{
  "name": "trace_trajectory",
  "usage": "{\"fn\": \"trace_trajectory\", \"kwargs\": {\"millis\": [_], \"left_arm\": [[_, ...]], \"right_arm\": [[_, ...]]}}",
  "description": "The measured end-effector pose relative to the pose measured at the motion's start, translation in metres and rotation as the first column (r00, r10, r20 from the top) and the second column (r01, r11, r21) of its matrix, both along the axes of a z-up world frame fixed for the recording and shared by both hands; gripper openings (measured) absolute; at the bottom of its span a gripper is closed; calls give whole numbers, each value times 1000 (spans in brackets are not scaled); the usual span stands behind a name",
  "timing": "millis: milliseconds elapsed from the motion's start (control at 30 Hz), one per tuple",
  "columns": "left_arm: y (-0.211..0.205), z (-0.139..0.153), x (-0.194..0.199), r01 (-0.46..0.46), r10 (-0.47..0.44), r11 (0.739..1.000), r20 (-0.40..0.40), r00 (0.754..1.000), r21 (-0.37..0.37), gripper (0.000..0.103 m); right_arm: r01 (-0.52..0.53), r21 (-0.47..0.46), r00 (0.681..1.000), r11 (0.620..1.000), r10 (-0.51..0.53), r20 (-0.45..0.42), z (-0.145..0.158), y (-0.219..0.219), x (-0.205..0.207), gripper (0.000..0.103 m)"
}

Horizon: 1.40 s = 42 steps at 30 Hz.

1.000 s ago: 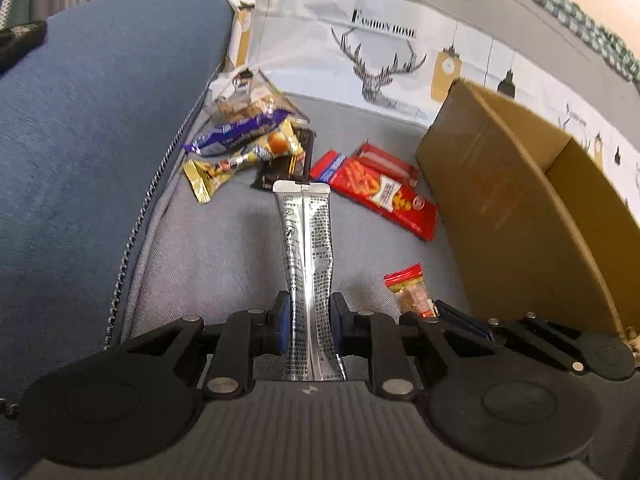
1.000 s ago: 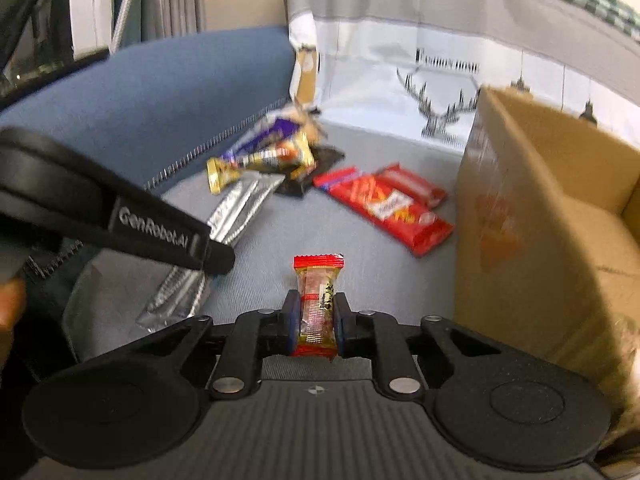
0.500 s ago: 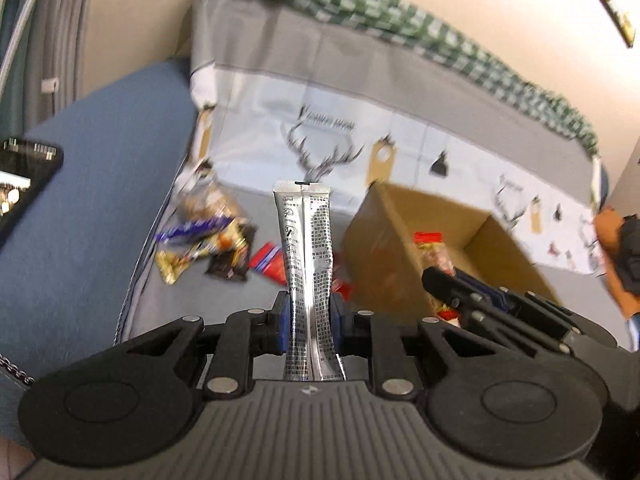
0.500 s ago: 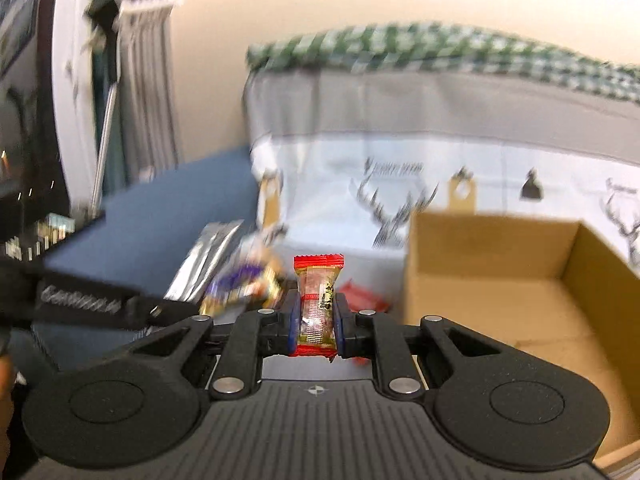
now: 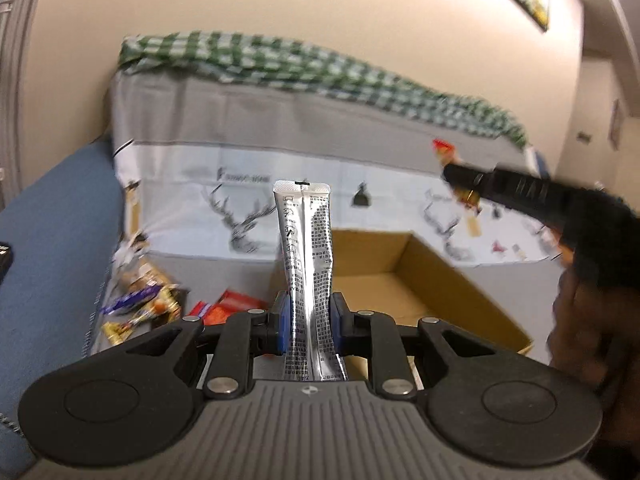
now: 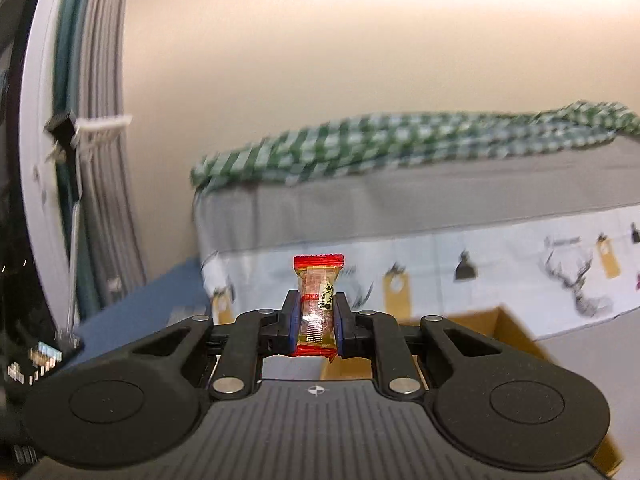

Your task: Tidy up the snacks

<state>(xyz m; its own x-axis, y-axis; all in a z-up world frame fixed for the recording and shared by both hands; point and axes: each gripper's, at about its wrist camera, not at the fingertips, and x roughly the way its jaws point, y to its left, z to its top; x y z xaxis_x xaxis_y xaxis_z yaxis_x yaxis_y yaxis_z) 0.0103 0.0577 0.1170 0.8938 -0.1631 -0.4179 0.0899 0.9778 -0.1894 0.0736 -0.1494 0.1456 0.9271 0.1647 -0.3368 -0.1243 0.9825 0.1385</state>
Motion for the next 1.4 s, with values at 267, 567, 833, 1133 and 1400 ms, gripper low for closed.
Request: {"fn": "trace_trajectory", "kwargs": {"millis": [267,567,833,1133,1400], "left_arm": [[-2,30,-3,61,-61,997,-6,998,-50,22],[-32,129,-7,180,-176,983,75,981,-45,22],[-81,155,-3,241,-240,971,55,969,-13,22],[-91,112,44,206,-207,978,-35,978,-33,22],[-93,72,101,199,-202,979,-86,976,-52,22]], "right_arm": [[117,29,987,993,-120,106,68,-51,-12,17],[154,30,955,988,-156,251,152,-83,-34,17],[177,9,956,984,-174,236,167,-110,-46,17],[147,-41,988,988,-144,56,121,-115,-15,17],[120,-78,989,990,-126,-74,56,-106,31,17]]}}
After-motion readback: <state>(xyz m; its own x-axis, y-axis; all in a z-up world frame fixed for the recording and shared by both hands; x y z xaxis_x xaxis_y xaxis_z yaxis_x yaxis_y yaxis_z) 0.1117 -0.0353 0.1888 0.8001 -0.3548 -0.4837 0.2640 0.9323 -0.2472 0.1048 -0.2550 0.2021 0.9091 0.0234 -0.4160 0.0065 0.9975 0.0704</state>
